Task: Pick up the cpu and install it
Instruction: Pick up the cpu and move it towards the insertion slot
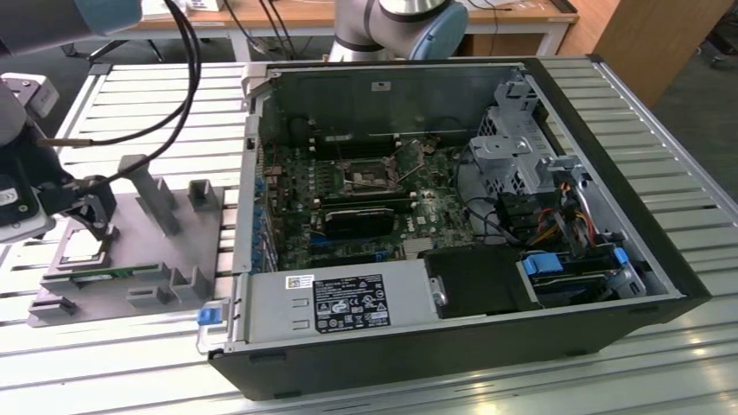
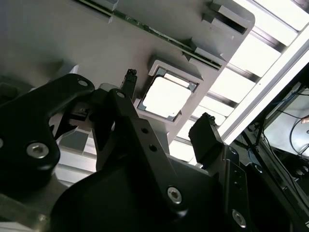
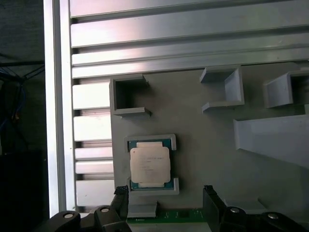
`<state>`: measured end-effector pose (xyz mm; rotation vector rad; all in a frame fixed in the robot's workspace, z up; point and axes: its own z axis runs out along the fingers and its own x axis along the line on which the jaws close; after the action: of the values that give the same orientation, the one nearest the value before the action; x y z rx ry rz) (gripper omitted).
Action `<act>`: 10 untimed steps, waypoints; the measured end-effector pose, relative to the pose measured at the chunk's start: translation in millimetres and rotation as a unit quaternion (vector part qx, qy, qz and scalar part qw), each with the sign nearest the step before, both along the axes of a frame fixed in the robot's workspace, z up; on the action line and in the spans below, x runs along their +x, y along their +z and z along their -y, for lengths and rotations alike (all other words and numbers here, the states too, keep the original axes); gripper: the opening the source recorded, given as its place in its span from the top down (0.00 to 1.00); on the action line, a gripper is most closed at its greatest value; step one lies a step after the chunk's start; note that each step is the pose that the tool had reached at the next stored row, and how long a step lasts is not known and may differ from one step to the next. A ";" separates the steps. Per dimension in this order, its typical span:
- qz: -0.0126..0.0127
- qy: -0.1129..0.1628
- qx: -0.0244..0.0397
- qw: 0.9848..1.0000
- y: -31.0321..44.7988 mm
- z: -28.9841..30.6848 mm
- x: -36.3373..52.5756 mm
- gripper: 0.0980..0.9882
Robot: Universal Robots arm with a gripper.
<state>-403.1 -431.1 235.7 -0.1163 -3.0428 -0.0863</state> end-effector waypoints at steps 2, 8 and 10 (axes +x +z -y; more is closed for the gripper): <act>0.000 0.000 0.000 1.000 -1.0 0.0 0.0 0.30; 0.003 0.000 0.000 1.000 -5.8 0.1 -2.7 0.30; 0.007 0.000 0.000 1.000 -7.7 0.1 -5.7 0.30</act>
<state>-408.8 -431.2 228.1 -0.1160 -3.0572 -0.0889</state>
